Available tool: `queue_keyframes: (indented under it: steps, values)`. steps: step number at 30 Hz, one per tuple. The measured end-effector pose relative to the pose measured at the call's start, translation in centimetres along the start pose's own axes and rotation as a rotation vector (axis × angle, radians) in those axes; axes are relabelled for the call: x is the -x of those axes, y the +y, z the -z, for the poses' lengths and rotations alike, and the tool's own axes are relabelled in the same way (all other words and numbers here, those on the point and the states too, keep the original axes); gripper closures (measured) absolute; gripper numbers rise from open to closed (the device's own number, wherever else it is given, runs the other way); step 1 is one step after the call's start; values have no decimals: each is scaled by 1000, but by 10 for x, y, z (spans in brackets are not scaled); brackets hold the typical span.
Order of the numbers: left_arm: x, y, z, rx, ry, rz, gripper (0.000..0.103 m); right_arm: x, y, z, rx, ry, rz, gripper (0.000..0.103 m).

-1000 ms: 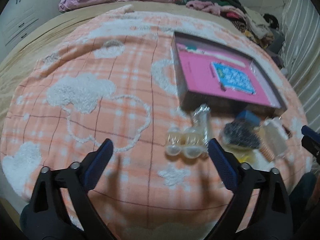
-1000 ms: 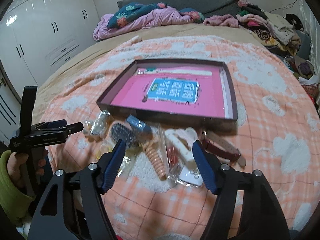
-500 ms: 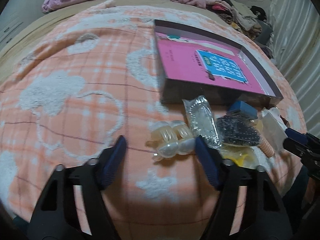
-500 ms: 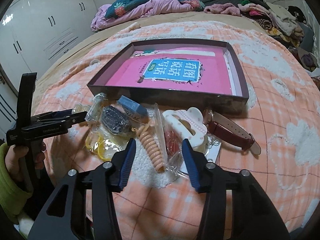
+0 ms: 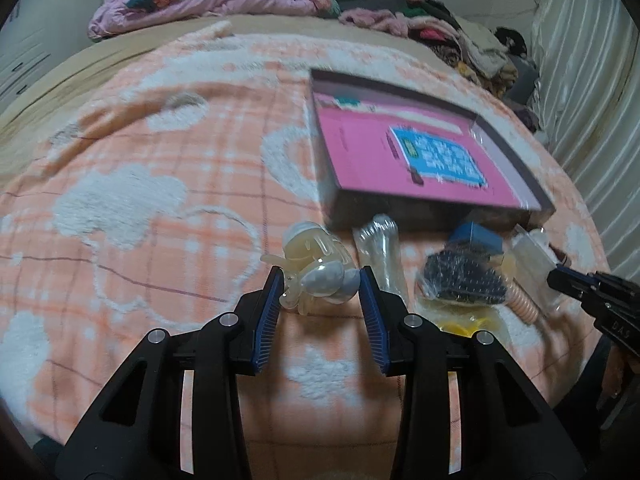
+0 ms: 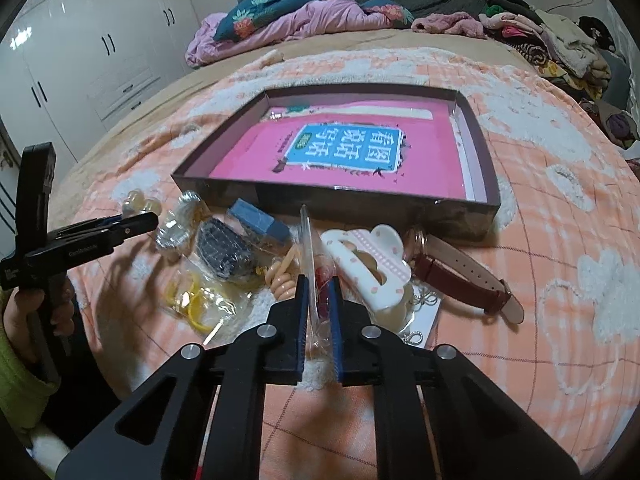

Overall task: Organize jewelry
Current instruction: 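Grasp the pearl earrings with the left tool while the right tool grasps a small clear bag, then carry the earrings with the left tool into the pink box while the right tool drops the bag there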

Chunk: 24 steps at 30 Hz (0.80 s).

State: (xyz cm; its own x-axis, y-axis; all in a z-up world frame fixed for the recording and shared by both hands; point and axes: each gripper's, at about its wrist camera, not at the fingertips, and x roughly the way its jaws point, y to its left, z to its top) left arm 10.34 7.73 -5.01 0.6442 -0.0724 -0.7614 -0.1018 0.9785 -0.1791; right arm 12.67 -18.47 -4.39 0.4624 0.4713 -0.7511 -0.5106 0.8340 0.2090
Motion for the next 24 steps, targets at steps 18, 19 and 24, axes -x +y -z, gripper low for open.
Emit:
queue_keyframes:
  steps: [18, 19, 24]
  values:
    - [14, -6, -47, 46, -89, 34, 73, 51, -22, -53, -30, -219, 21, 94]
    - [13, -7, -48, 43, -91, 35, 73, 53, -24, -57, -33, -231, 24, 94]
    - [1, -19, -64, 45, -89, 45, 73, 56, -31, -74, -50, -276, 30, 94]
